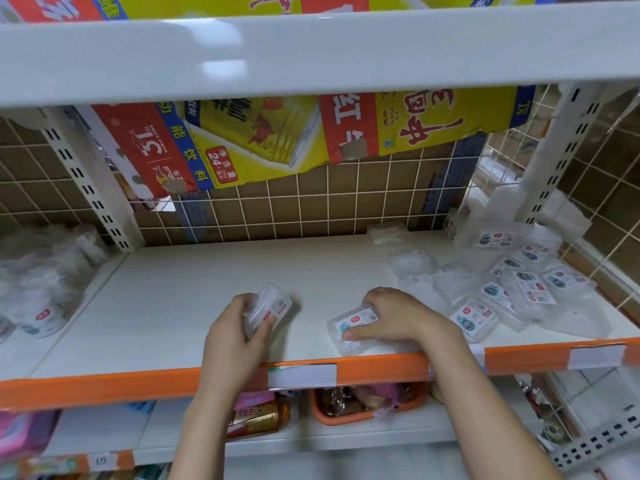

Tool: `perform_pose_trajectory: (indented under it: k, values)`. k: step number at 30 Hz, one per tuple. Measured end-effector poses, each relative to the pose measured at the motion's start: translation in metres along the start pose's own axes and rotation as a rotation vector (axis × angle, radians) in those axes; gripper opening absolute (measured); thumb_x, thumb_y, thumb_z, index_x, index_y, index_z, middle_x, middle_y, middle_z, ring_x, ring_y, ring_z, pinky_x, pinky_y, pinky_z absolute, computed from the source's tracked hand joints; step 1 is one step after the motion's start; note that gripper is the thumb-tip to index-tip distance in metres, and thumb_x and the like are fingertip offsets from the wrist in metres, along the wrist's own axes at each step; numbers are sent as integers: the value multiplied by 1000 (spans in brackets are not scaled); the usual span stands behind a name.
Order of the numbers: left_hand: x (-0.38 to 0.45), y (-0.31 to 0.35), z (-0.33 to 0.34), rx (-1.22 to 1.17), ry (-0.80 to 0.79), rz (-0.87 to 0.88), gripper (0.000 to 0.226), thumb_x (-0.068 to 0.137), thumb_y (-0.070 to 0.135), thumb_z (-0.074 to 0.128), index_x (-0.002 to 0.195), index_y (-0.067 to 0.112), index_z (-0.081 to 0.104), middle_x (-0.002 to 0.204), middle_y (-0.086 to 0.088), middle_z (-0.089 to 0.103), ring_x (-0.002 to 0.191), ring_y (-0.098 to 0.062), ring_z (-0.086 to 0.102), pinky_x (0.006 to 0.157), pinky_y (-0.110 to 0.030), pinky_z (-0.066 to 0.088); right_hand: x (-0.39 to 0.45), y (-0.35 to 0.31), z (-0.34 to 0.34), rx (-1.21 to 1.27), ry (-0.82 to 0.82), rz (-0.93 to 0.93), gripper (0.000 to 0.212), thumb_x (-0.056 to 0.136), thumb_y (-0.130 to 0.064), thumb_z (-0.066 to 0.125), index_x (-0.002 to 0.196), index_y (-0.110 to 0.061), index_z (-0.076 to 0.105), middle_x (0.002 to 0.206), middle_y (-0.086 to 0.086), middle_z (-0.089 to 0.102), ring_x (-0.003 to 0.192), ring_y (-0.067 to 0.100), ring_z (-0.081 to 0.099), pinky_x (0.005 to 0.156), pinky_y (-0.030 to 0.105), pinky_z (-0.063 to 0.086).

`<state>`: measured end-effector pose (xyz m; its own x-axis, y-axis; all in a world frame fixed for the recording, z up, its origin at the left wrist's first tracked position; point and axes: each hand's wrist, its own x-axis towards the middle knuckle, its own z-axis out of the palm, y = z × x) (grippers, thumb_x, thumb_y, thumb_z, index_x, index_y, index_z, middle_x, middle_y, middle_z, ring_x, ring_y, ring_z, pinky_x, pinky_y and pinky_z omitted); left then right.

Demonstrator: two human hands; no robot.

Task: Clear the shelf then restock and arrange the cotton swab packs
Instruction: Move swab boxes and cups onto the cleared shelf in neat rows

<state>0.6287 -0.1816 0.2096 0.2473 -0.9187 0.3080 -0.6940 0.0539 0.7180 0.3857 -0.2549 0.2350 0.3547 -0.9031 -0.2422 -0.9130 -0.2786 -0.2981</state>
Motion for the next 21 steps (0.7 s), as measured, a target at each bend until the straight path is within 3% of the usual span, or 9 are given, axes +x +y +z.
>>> perform_pose_trajectory:
  k: [8, 13, 16, 19, 21]
  values:
    - [1, -6, -5, -68, -4, -30, 40, 89, 24, 61, 126, 17, 47, 106, 7, 57, 90, -16, 57, 73, -31, 49, 0, -11, 12, 204, 249, 1, 62, 71, -57, 70, 115, -21, 46, 106, -5, 52, 96, 15, 53, 73, 29, 42]
    - [1, -13, -18, -91, 50, -9, 51, 95, 27, 51, 143, 27, 34, 121, 12, 45, 105, -8, 47, 85, -26, 40, 14, -31, 16, 336, 478, -63, 63, 78, -31, 74, 131, -18, 42, 126, 1, 41, 110, 19, 48, 76, 20, 34]
    - [5, -22, -32, -79, 71, -24, 51, 97, 30, 43, 145, 37, 25, 117, 6, 44, 98, -11, 49, 76, -26, 41, 25, -51, 18, 310, 526, -44, 69, 83, -28, 69, 140, -17, 34, 133, 2, 40, 116, 21, 47, 84, 28, 38]
    - [11, -33, -52, -71, 102, -35, 50, 98, 31, 41, 143, 41, 24, 113, 2, 46, 92, -13, 49, 66, -19, 37, 31, -75, 18, 293, 549, -86, 52, 83, -28, 68, 130, -16, 48, 125, 1, 45, 109, 20, 50, 80, 25, 35]
    - [14, -43, -69, -56, 122, -25, 48, 98, 28, 42, 141, 42, 25, 112, -1, 48, 91, -16, 51, 68, -23, 37, 35, -95, 18, 299, 587, -139, 37, 83, -23, 69, 116, -14, 55, 114, 0, 49, 101, 19, 52, 72, 21, 31]
